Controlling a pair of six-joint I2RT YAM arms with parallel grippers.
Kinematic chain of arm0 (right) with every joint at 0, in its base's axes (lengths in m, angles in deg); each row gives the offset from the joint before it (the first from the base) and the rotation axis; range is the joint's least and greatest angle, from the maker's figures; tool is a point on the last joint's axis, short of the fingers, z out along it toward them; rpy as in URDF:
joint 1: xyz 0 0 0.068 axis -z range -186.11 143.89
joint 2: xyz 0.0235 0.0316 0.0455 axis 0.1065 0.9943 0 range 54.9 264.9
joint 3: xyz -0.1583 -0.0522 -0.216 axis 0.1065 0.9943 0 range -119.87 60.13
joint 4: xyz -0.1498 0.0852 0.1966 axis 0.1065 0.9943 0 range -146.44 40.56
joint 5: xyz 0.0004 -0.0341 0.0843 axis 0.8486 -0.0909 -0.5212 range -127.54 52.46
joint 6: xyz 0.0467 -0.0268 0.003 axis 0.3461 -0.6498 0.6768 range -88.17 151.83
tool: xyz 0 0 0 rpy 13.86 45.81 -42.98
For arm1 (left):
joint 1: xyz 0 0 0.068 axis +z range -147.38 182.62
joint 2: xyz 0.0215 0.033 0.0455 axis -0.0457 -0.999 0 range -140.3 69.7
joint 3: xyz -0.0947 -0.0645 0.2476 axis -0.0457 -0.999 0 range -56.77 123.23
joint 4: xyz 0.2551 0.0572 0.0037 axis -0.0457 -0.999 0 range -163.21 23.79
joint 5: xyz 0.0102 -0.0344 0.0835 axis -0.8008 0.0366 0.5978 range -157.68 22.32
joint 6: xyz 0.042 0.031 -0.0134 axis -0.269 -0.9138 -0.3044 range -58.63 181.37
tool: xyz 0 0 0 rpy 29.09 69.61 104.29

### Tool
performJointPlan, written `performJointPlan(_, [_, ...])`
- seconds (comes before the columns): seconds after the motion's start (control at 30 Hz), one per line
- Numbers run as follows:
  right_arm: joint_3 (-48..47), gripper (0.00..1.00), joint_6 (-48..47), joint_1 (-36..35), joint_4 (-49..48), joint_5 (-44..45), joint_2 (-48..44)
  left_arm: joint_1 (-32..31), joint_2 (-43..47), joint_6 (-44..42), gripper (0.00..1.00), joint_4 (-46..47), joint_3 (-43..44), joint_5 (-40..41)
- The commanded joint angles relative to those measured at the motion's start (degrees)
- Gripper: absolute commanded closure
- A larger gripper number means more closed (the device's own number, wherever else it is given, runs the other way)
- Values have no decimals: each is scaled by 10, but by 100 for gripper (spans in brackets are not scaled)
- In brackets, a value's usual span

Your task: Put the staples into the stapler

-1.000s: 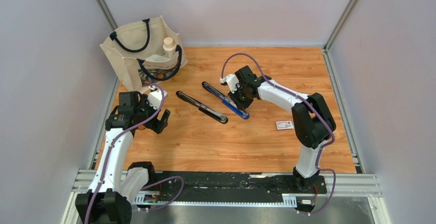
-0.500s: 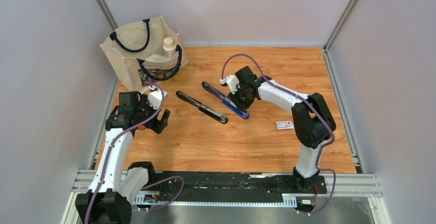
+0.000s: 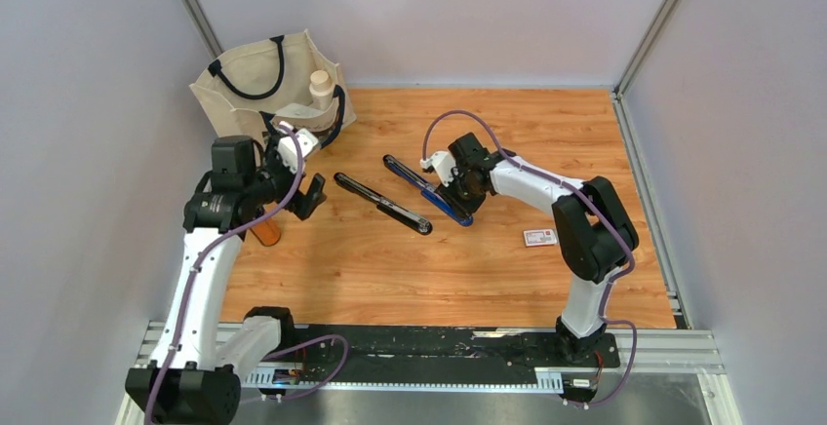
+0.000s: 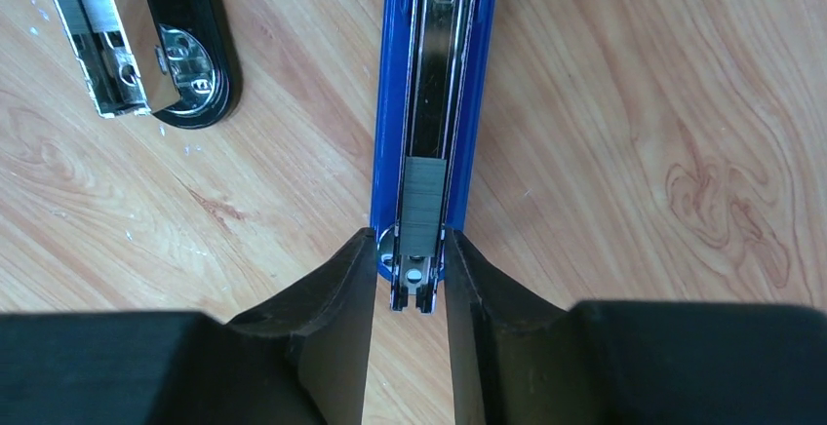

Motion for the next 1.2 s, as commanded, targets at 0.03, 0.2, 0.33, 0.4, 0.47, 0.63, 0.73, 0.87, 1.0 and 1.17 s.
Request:
performJointPlan(0.03, [18, 69, -13, 1, -19, 19, -33, -91, -67, 41, 6, 114, 24, -2])
performJointPlan(0.2, [41, 71, -17, 2, -24, 28, -53, -113, -196, 82, 6, 193, 71, -15])
performJointPlan(0.33, [53, 70, -20, 6, -32, 23, -72, -115, -289, 99, 6, 214, 124, -33])
performJointPlan(0.4, [53, 68, -17, 10, -35, 20, -80, -117, -321, 101, 6, 227, 139, -31])
performJointPlan(0.47, [54, 66, -15, 13, -40, 16, -87, -121, -361, 104, 6, 232, 155, -25])
performJointPlan(0.63, [58, 66, -12, 13, -49, -6, -95, -122, -436, 126, 7, 239, 201, -15])
performJointPlan(0.73, [55, 67, -12, 13, -51, -7, -83, -124, -475, 137, 7, 237, 233, -9])
performJointPlan(0.87, [53, 70, -11, 13, -54, -13, -69, -126, -510, 150, 7, 241, 257, 3])
performJointPlan(1.0, [54, 73, -12, 13, -52, -17, -65, -126, -534, 150, 8, 244, 271, 17])
performJointPlan(1.17, [57, 73, -15, 13, -49, -35, -69, -127, -561, 164, 8, 246, 286, 17])
